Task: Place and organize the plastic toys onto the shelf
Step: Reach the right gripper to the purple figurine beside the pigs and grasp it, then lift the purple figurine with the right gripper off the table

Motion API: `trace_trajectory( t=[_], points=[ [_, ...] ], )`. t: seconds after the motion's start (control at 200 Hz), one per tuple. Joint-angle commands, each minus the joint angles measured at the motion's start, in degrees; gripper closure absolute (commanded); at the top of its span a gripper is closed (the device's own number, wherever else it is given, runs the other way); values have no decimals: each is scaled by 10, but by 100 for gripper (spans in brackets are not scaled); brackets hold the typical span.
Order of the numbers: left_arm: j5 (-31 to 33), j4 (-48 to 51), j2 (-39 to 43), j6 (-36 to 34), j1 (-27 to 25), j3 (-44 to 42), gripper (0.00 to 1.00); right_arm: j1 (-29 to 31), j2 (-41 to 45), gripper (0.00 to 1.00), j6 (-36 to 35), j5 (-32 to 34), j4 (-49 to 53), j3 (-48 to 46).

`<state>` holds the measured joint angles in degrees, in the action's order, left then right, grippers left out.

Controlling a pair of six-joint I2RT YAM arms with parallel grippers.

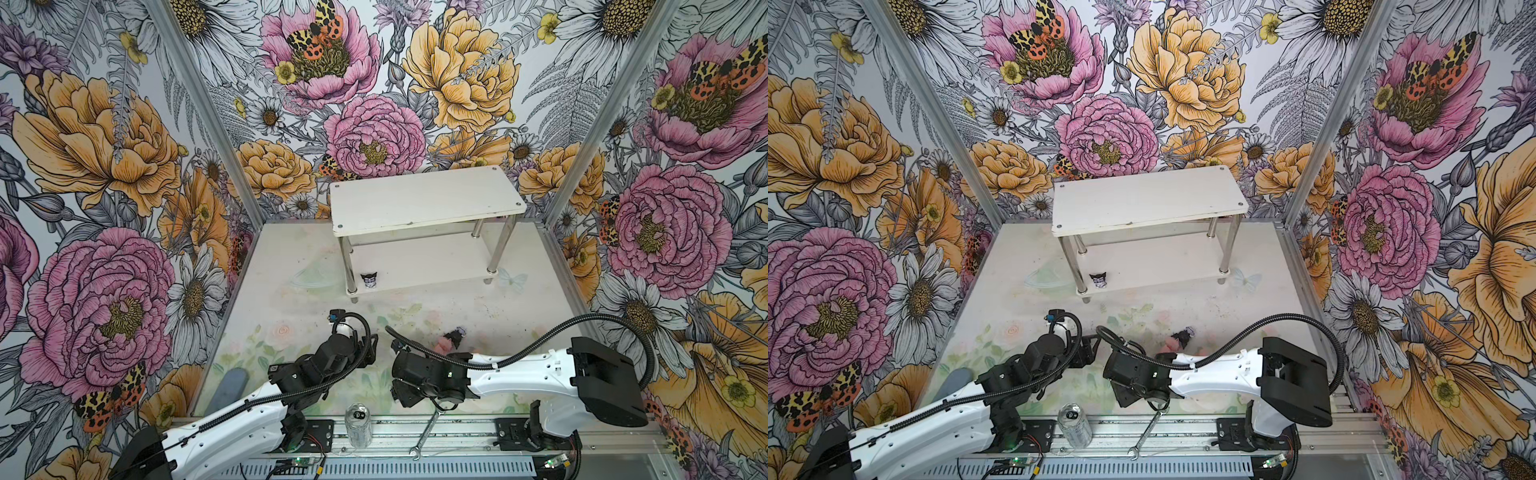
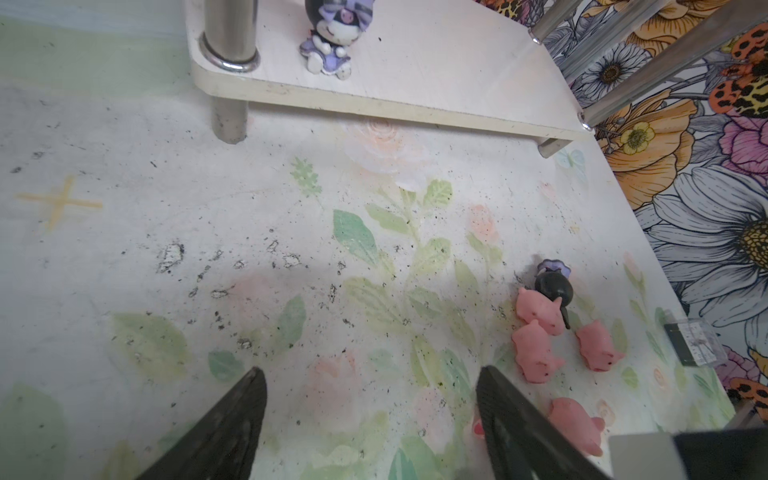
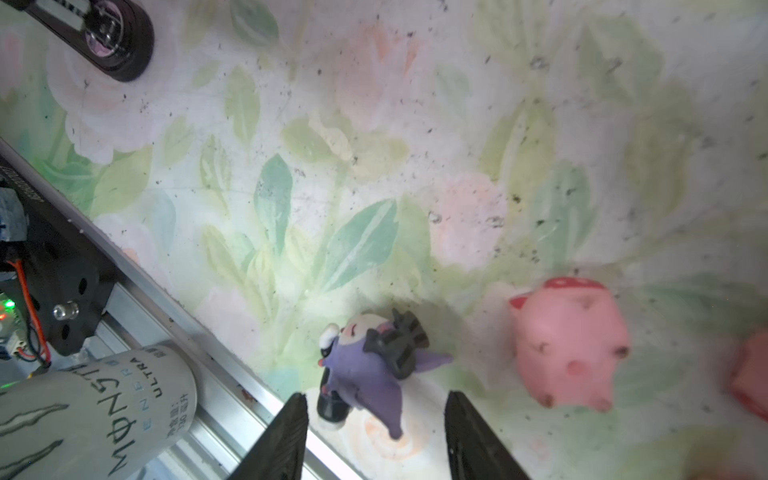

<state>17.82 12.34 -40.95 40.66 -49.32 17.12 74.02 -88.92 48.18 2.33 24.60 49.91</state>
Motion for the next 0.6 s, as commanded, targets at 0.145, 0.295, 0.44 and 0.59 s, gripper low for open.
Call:
trace_trajectory(
  t=[0.145,0.295,0.44,0.59],
  points=[
    [3,41,56,10,28,-12,19,1,-70,52,-3,-42,0,61],
    [-1,57,80,9,40,-14,19,-9,-108,70,-39,-41,2,95],
    [-3,75,97,11,49,-18,19,-34,-113,78,-73,-46,6,110],
    [-9,82,112,8,60,-20,19,-61,-101,83,-138,-32,34,119]
  ],
)
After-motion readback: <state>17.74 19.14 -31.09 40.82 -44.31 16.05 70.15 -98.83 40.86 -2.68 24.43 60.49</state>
